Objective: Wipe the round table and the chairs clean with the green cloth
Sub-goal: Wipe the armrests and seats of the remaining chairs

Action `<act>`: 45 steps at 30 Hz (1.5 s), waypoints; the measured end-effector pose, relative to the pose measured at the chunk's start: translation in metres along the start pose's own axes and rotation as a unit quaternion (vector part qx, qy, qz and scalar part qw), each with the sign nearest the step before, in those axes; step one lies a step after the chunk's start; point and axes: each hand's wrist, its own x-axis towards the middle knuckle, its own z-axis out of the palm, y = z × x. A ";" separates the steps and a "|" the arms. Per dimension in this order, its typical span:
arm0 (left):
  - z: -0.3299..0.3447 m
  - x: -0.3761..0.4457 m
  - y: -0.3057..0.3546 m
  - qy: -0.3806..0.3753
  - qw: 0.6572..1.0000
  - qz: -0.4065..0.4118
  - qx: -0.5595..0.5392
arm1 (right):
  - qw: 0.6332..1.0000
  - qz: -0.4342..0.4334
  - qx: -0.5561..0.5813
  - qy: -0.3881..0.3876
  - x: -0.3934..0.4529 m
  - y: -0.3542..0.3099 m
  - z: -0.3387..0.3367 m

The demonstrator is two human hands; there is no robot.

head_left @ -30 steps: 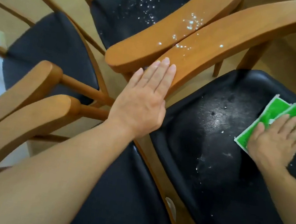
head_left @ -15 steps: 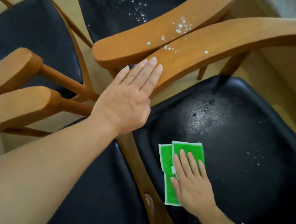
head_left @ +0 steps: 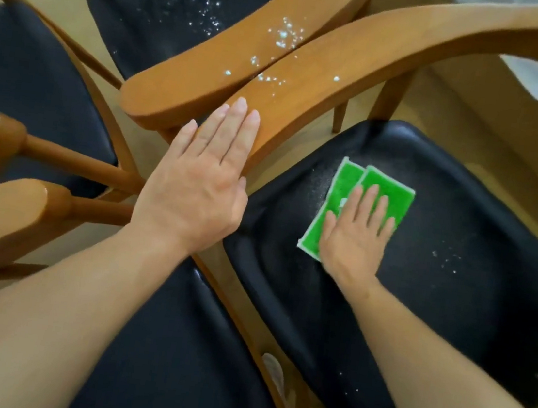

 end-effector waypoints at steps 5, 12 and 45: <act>-0.003 0.001 0.003 -0.007 1.000 -0.004 -0.007 | 0.980 -0.190 -0.054 -0.030 -0.066 -0.002 0.027; -0.002 0.001 0.003 0.001 1.000 -0.004 -0.009 | 0.974 -0.206 -0.090 0.003 0.018 0.050 0.000; -0.007 0.002 0.007 -0.122 0.992 -0.015 0.030 | 0.874 -0.480 0.069 0.027 0.002 -0.144 -0.173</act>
